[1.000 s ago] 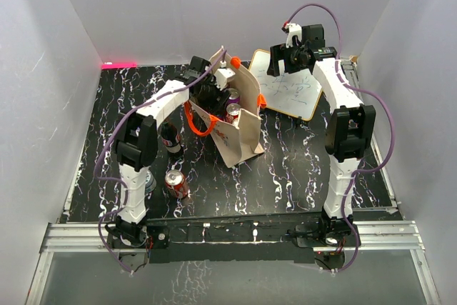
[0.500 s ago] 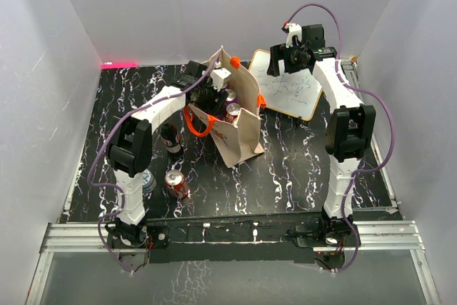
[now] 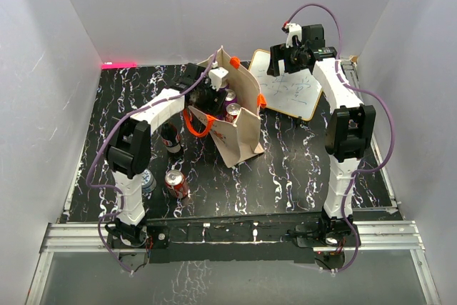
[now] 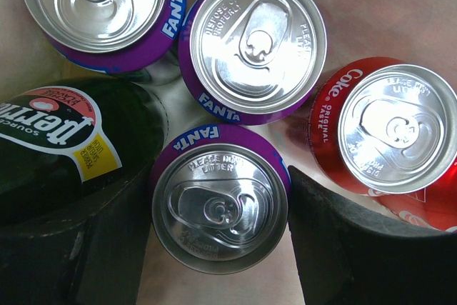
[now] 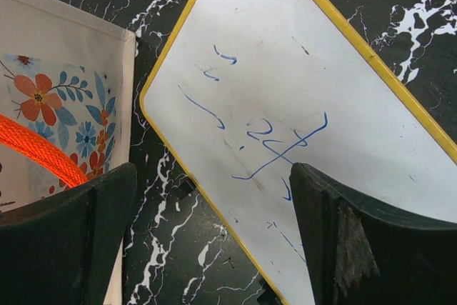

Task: Place the beverage into the canvas bag
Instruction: Place the drink in the canvas bag.

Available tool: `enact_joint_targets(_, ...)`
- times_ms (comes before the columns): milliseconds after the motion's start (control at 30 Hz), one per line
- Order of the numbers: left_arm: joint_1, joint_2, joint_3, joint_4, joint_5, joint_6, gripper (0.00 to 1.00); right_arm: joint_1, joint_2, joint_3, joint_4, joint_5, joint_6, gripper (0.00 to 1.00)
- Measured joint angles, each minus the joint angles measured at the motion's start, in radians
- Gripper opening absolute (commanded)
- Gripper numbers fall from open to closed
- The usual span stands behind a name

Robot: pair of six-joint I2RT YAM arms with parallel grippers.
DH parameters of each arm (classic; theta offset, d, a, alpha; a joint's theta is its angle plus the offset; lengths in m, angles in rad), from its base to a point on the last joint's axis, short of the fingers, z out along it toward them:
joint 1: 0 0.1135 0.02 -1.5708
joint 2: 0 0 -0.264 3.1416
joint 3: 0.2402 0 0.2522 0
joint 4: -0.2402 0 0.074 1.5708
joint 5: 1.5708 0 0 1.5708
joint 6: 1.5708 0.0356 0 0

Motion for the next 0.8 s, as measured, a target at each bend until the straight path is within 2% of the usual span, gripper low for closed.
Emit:
enact_joint_targets(133,0.001,-0.002,-0.016,0.018,0.002,-0.006,0.0,0.0,0.0,0.0,0.0,0.0,0.0,0.92)
enact_joint_targets(300,0.006,-0.008,-0.03,0.025,0.023,0.0,0.15,0.0,0.0,0.0,0.0,0.0,0.001,0.92)
enact_joint_targets(533,0.011,-0.011,-0.033,0.013,0.057,0.023,0.53,0.0,0.0,0.0,0.0,0.0,0.002,0.92)
enact_joint_targets(667,0.013,-0.012,-0.022,-0.011,0.063,0.033,0.68,0.0,0.0,0.0,0.001,-0.004,0.002,0.92)
enact_joint_targets(800,0.014,-0.012,0.006,-0.066,0.071,0.041,0.75,0.0,0.0,0.0,0.001,-0.009,0.002,0.92)
